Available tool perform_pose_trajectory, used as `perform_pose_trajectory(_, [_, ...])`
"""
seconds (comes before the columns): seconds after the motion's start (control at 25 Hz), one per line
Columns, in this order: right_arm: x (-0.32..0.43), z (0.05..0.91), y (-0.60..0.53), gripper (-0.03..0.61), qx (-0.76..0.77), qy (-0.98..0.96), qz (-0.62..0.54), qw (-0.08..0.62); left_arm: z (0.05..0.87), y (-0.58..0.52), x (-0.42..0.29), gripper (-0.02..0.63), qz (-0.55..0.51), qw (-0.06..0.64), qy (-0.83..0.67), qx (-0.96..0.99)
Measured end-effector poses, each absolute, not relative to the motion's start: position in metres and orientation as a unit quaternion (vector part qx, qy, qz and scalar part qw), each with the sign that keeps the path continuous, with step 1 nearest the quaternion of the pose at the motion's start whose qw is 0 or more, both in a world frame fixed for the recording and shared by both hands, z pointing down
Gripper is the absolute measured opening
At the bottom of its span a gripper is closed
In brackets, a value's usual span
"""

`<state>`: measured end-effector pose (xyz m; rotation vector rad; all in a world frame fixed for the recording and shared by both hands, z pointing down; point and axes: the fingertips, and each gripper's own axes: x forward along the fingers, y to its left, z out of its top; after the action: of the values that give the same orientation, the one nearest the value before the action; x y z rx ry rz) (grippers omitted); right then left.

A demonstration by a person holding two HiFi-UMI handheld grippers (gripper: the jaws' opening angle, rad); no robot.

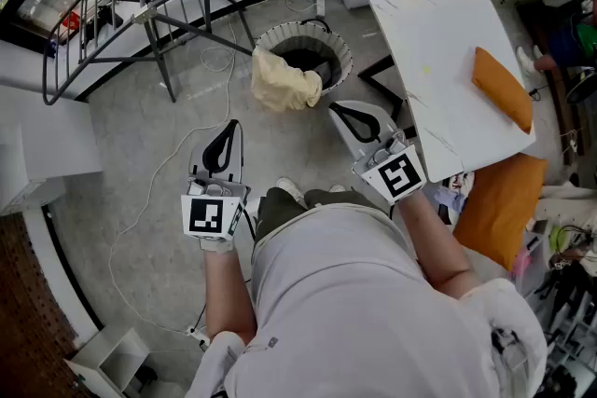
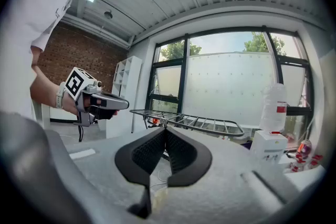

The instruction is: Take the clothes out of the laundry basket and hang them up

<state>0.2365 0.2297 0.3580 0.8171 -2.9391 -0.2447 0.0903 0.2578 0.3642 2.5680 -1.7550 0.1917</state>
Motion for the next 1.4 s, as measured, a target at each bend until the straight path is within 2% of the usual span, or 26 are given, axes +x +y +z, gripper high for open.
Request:
perform_pose_trajectory(0.24, [0.183, 0.368, 0.23, 0.006, 0.257, -0.961, -0.079, 0.056, 0.379, 0.263, 0.03, 0.0, 0.056, 0.026, -0.578, 0.814])
perform_pose_trajectory(0.52, [0.159, 0.395, 0.217, 0.008, 0.254, -0.956, -0.073, 0.123, 0.404, 0.257, -0.014, 0.002, 0.058, 0.056, -0.579, 0.811])
perform_pose_trajectory(0.72, [0.189, 0.444, 0.181, 0.012, 0.302, -0.934, 0.017, 0.191, 0.424, 0.242, -0.019, 0.002, 0.076, 0.084, -0.577, 0.809])
perform_pose_trajectory(1.04, [0.2, 0.487, 0.086, 0.021, 0.301, -0.929, 0.071, 0.204, 0.46, 0.165, -0.023, 0.002, 0.117, 0.119, -0.589, 0.791])
perform_pose_trajectory(1.4, [0.207, 0.575, -0.033, 0.035, 0.237, -0.926, 0.124, 0.267, 0.495, 0.053, 0.0, 0.002, 0.185, 0.178, -0.594, 0.763])
